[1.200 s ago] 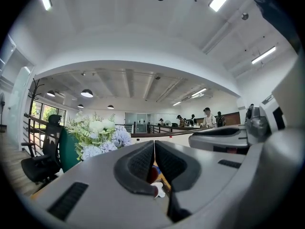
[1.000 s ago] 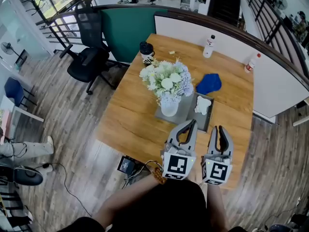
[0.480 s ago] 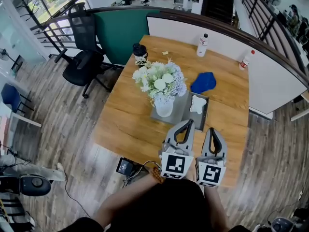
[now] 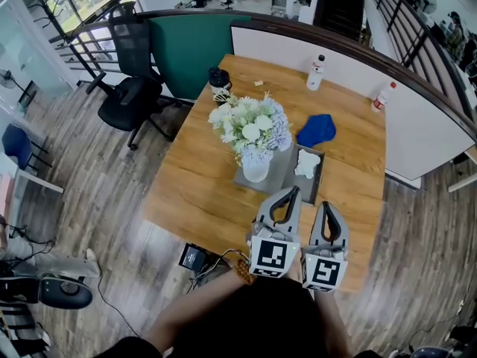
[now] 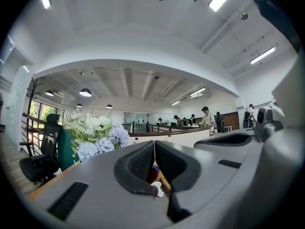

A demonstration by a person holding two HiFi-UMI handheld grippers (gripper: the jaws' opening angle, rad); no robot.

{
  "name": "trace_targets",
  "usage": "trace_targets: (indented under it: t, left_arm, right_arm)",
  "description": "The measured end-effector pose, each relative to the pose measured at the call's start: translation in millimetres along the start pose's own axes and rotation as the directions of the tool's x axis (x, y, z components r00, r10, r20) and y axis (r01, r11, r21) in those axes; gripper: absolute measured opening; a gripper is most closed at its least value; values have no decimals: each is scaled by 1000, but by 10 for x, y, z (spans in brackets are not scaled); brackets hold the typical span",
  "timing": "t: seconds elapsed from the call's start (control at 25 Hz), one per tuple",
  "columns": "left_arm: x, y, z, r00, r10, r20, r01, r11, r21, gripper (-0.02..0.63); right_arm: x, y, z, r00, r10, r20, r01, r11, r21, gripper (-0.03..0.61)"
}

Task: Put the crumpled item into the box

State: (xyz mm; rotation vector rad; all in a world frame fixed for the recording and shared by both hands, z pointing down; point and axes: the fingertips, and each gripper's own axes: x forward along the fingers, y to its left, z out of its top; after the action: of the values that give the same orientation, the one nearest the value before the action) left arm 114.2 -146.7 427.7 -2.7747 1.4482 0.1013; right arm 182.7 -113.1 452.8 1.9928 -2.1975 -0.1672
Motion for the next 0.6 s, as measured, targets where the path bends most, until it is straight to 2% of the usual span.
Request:
trace_targets:
  t: [0.6]
  left_arm:
    - [-20, 17, -61, 1000, 5, -23, -6, 1000, -9, 25]
  right_arm:
    - [-33, 43, -156, 999, 27, -42, -26, 1000, 5, 6]
